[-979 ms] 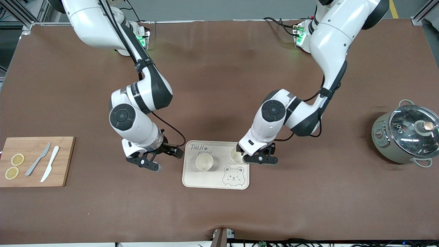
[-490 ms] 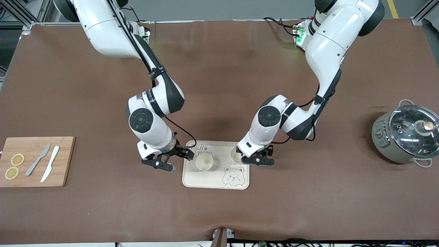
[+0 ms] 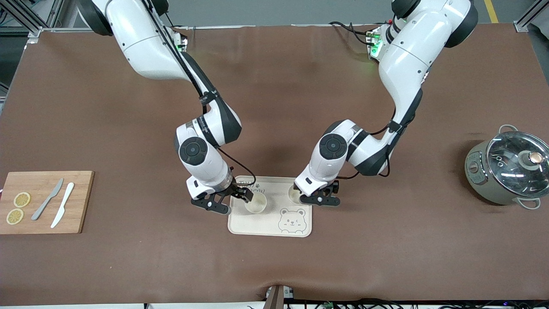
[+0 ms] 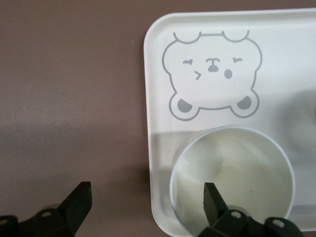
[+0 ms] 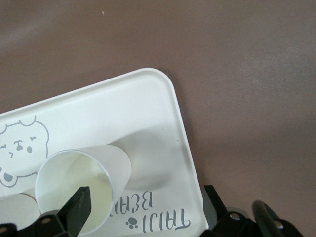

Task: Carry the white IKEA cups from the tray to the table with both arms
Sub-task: 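Close the left and right grippers on the cup rims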

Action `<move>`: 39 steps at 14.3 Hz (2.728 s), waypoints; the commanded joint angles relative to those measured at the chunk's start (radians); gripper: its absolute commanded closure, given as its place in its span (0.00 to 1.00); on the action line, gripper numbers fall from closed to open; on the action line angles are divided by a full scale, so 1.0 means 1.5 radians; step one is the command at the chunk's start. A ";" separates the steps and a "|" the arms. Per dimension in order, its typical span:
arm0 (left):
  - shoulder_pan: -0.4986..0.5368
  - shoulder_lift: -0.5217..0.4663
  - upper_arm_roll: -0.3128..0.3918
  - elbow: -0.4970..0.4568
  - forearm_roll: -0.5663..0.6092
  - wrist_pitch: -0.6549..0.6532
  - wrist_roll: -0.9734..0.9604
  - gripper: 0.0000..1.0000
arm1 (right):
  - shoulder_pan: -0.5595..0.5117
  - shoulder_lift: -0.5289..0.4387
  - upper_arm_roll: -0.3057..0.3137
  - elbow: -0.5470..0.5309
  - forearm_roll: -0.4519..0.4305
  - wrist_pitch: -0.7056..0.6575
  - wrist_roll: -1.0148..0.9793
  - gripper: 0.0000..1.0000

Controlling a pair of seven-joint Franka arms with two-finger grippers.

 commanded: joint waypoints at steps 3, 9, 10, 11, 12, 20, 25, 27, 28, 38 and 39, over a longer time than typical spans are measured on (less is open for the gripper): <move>-0.003 0.005 0.000 0.010 0.018 0.004 -0.060 1.00 | 0.018 0.033 -0.007 0.034 -0.001 0.017 0.018 0.00; -0.003 0.005 -0.001 0.012 0.021 0.004 -0.057 1.00 | 0.023 0.054 -0.007 0.040 -0.001 0.044 0.018 0.00; -0.003 0.002 -0.001 0.012 0.021 0.004 -0.058 1.00 | 0.025 0.058 -0.007 0.040 -0.001 0.047 0.018 0.00; -0.003 -0.002 0.000 0.011 0.021 -0.001 -0.065 1.00 | 0.025 0.061 -0.007 0.040 -0.001 0.048 0.018 0.00; -0.002 -0.008 -0.001 0.011 0.019 -0.010 -0.070 1.00 | 0.026 0.064 -0.007 0.039 -0.001 0.051 0.018 0.00; 0.049 -0.126 -0.022 -0.038 0.011 -0.192 -0.085 1.00 | 0.029 0.072 -0.007 0.040 -0.001 0.063 0.018 0.00; 0.362 -0.230 -0.262 -0.243 0.013 -0.095 -0.022 1.00 | 0.030 0.074 -0.007 0.040 -0.001 0.066 0.018 0.00; 0.538 -0.273 -0.384 -0.360 0.019 -0.019 0.030 1.00 | 0.030 0.074 -0.007 0.040 -0.001 0.066 0.018 0.00; 0.630 -0.291 -0.447 -0.414 0.020 0.014 0.057 1.00 | 0.030 0.074 -0.007 0.040 -0.001 0.066 0.018 0.00; 1.183 -0.294 -0.758 -0.720 0.222 0.250 0.103 1.00 | 0.031 0.074 -0.007 0.040 0.001 0.067 0.018 0.37; 1.195 -0.288 -0.758 -0.731 0.241 0.257 0.103 1.00 | 0.030 0.074 -0.007 0.040 0.001 0.067 0.018 0.41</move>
